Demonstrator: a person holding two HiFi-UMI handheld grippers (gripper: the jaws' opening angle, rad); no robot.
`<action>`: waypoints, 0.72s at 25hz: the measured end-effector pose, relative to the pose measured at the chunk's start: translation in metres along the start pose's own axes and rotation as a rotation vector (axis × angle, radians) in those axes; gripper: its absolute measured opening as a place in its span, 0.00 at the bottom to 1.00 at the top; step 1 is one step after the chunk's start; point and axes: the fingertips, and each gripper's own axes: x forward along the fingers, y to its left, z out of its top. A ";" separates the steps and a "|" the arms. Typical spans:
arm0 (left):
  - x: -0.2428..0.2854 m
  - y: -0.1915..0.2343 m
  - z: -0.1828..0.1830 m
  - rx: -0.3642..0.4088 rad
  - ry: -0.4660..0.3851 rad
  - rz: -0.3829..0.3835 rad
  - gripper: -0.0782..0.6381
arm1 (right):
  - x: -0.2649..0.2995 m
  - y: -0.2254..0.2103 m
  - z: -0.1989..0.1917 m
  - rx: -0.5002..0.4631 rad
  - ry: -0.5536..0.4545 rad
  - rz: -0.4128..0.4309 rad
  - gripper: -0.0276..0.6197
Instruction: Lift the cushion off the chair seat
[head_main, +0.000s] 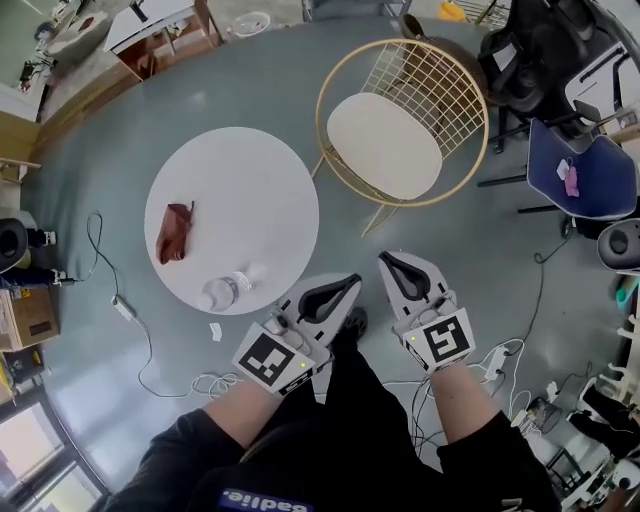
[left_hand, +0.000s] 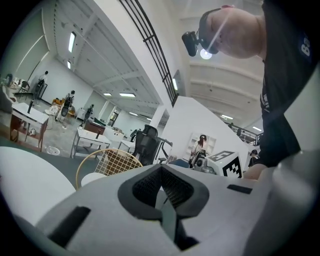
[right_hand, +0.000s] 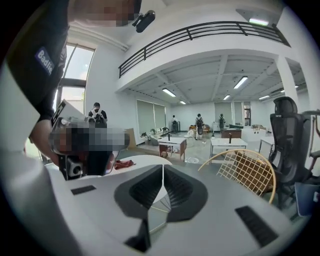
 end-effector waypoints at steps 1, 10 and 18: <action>0.003 0.005 -0.005 -0.002 0.002 0.002 0.11 | 0.006 -0.004 -0.007 -0.010 0.012 -0.008 0.09; 0.022 0.045 -0.026 -0.016 0.014 0.047 0.11 | 0.072 -0.041 -0.083 -0.089 0.148 -0.053 0.09; 0.037 0.070 -0.053 -0.040 0.024 0.086 0.11 | 0.119 -0.081 -0.149 -0.155 0.252 -0.095 0.10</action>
